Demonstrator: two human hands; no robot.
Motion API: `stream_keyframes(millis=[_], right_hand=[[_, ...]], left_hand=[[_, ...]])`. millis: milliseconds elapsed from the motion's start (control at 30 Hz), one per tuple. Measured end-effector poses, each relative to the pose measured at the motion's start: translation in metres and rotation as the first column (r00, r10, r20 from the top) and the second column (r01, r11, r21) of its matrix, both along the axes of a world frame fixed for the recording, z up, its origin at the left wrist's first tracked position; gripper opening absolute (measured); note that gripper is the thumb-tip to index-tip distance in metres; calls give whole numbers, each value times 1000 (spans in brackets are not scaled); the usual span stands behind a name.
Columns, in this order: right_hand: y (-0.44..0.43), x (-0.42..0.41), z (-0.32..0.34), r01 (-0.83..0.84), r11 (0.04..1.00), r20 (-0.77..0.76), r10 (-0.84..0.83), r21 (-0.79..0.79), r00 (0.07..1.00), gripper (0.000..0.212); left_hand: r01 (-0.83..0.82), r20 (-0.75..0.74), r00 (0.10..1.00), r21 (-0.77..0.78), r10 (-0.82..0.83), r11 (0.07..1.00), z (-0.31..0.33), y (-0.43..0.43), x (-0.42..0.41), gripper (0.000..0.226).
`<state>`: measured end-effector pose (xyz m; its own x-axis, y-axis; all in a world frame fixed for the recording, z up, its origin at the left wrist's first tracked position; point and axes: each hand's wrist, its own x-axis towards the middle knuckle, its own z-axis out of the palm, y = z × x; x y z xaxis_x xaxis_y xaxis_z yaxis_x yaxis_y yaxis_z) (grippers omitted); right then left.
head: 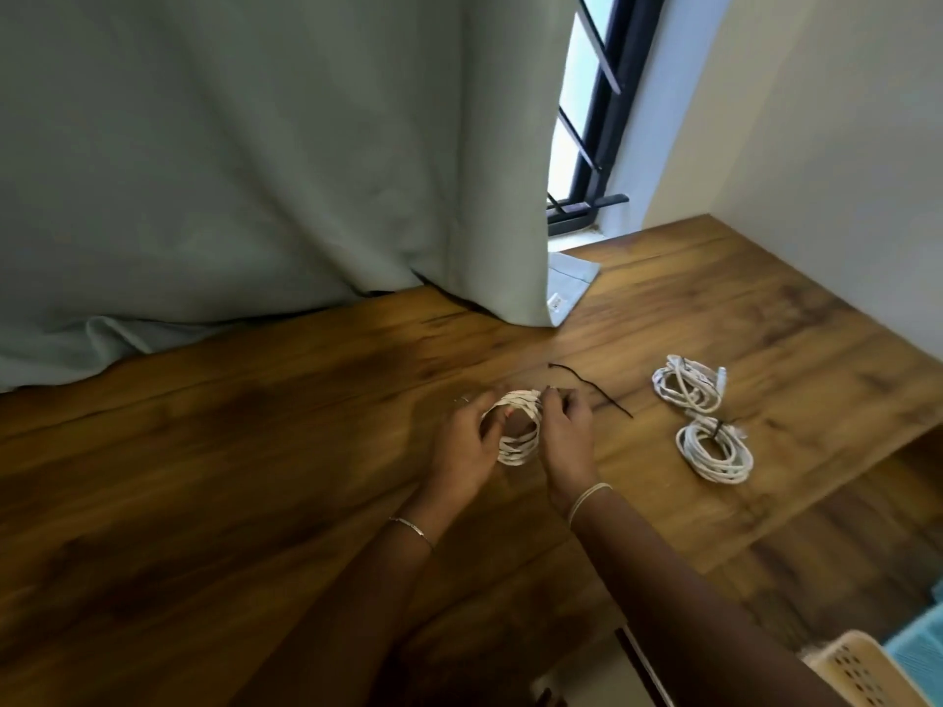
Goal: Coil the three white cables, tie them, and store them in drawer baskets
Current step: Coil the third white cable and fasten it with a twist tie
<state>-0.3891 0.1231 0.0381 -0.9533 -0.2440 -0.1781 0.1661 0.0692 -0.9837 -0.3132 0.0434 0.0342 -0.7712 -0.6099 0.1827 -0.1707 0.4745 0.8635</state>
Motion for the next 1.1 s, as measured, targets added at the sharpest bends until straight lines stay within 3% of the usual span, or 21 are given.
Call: stream_keyframes(millis=[133, 267, 367, 500, 567, 700, 800, 900, 1033, 1100], right_hand=[[20, -39, -12, -3, 998, -11, 4, 65, 1000, 20], [37, -88, -19, 55, 949, -239, 22, 310, 971, 20], [43, -123, -29, 75, 814, -393, 196, 576, 898, 21], [39, -139, -36, 44, 554, -379, 507, 832, 774, 29], [36, -141, -36, 103, 464, -395, 593, 880, 701, 30], [31, -140, -37, 187, 412, -435, 665, 892, 607, 23], [31, -141, -38, 178, 439, -452, 666, 881, 593, 19], [31, -141, -35, 98, 581, -475, 543, 808, 692, 17], [28, -129, -15, 52, 875, -443, 192, 482, 875, 7], [27, -116, 0, 66, 957, -395, 53, 283, 917, 6]], left_hand=[[17, 26, 999, 116, -20, 993, -5, 9, -29, 32], [-16, 52, 999, 229, 4, 973, -13, 6, -45, 32], [-28, 86, 996, 280, 4, 960, -19, 4, -50, 32], [-30, 126, 992, 302, -9, 953, -24, 3, -54, 32], [-41, 134, 991, 315, -2, 948, -26, 0, -55, 33], [-14, 172, 984, 357, -50, 934, -28, -2, -53, 35], [4, 158, 985, 375, -68, 927, -27, -2, -52, 33], [-5, 138, 989, 407, -56, 914, -30, -7, -52, 33], [-24, 124, 992, 418, -31, 908, -33, -13, -51, 31], [-39, 107, 994, 434, -9, 900, -33, -15, -50, 31]])
